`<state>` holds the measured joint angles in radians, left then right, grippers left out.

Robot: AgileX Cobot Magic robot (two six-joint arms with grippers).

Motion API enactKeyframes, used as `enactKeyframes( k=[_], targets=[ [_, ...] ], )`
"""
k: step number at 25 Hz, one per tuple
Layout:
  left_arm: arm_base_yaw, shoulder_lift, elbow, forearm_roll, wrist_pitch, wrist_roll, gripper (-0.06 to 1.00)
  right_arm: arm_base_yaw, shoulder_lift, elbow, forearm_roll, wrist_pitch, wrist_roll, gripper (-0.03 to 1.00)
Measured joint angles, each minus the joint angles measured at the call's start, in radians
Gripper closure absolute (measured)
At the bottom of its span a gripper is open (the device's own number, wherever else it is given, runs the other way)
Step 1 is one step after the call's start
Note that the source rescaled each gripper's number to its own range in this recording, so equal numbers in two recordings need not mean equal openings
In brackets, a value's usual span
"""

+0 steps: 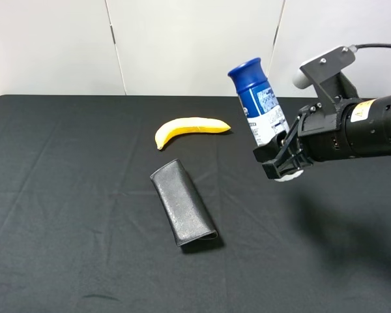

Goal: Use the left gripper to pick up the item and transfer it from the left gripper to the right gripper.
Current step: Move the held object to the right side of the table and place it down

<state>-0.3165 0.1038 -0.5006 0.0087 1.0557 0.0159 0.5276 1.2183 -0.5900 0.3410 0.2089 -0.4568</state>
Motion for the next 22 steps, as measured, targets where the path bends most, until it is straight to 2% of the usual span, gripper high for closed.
enactKeyframes(
  k=[8, 13, 17, 22],
  targets=[
    [0.258, -0.008, 0.0, 0.0, 0.0, 0.0, -0.05, -0.015, 0.0, 0.0, -0.054, 0.106, 0.183, 0.96],
    [0.362, -0.105, 0.0, 0.0, 0.001, 0.0, -0.05, -0.111, 0.0, 0.0, -0.077, 0.156, 0.275, 0.96],
    [0.42, -0.106, 0.0, 0.001, 0.001, 0.0, -0.05, -0.176, 0.015, -0.002, -0.078, 0.24, 0.29, 0.96],
    [0.426, -0.106, 0.0, 0.001, 0.001, 0.0, -0.05, -0.195, 0.122, -0.088, -0.081, 0.386, 0.29, 0.96]
  ],
)
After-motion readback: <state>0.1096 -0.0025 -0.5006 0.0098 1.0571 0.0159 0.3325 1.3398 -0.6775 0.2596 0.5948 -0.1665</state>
